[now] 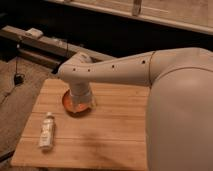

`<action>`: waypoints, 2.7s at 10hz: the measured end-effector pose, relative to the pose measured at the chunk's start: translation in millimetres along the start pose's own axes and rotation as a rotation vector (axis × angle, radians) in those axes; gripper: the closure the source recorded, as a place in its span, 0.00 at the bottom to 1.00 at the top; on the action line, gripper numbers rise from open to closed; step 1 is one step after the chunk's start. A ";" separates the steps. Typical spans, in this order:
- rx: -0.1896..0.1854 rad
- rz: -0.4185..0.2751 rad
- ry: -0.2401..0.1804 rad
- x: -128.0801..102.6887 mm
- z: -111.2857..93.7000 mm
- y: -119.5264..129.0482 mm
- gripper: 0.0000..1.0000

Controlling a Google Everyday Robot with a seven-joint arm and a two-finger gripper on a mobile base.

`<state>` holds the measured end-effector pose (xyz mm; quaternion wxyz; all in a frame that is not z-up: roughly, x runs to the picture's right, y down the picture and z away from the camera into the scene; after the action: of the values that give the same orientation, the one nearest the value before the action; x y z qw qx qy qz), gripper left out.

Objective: Place the bottle in the ceramic bowl

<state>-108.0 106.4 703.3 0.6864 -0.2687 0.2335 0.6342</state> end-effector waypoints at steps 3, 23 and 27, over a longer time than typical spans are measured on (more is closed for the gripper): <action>-0.025 -0.098 -0.016 19.6 2.8 50.5 0.35; -0.017 -0.399 0.142 13.0 127.7 211.3 0.35; -0.049 -0.392 0.164 11.6 151.1 215.1 0.35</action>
<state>-324.3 226.6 792.8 0.7687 -0.3763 0.2163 0.4699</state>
